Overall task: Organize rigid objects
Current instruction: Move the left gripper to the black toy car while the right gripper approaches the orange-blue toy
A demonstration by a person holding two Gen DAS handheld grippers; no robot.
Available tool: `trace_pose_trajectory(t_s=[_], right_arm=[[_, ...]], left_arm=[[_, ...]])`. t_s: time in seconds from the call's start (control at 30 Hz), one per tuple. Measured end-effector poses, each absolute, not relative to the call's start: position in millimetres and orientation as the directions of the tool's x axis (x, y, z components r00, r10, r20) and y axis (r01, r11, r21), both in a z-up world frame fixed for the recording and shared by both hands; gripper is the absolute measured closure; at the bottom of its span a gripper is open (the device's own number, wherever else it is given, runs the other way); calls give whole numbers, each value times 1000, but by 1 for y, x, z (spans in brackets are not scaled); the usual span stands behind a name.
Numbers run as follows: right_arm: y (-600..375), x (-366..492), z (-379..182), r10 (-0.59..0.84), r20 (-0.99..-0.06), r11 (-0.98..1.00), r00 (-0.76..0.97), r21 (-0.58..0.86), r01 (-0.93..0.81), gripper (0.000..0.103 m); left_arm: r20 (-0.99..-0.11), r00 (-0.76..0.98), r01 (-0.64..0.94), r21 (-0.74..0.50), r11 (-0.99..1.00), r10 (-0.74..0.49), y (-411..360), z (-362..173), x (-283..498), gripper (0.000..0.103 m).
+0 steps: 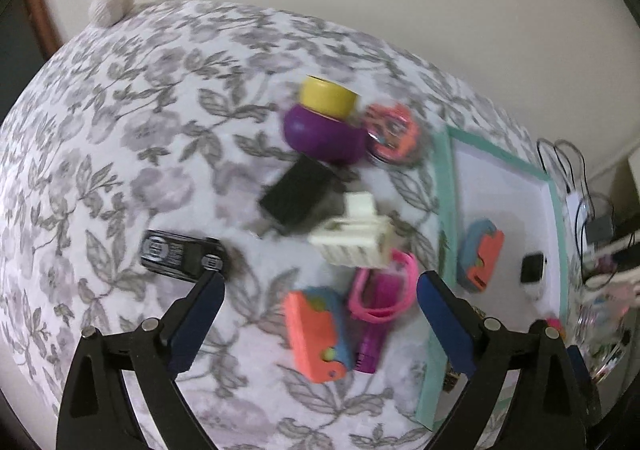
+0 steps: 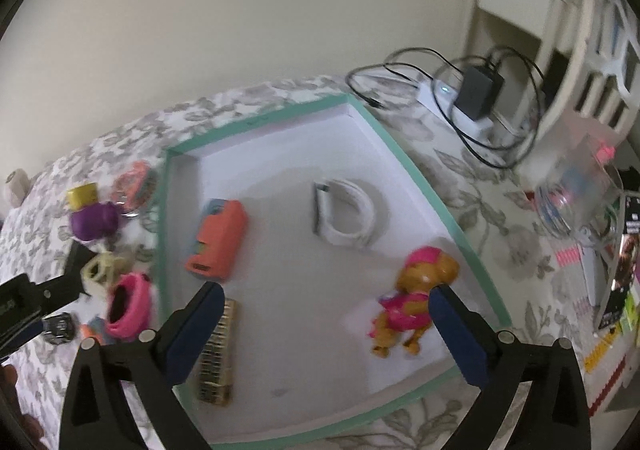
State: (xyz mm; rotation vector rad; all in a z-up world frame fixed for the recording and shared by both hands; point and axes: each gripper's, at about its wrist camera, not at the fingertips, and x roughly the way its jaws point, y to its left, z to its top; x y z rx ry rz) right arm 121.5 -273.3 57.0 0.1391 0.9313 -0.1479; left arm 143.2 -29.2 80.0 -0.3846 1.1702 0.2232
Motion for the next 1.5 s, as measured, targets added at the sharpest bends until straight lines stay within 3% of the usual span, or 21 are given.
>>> trace_pose_trajectory(t_s=[0.13,0.47,0.8,1.3,1.5], right_arm=[[-248,125,78,-23,-792,993,610,55,109,0],[-186,135,101,108,-789,994,605,104,-42,0],[-137,141,72,226,-837,972,499,157,-176,2],[-116,134,28,305,-885,944,351,232,-235,37],[-101,130,24,286,-896,938,340,188,-292,50]], left_arm=[[-908,413,-415,-255,873,-68,5,90,141,6],[-878,479,-476,-268,838,-8,78,118,129,6],[-918,394,-539,-270,798,-45,104,84,127,6],[-959,260,-546,-245,801,-117,88,24,131,6],[-959,254,-541,-251,803,-128,84,18,135,12]])
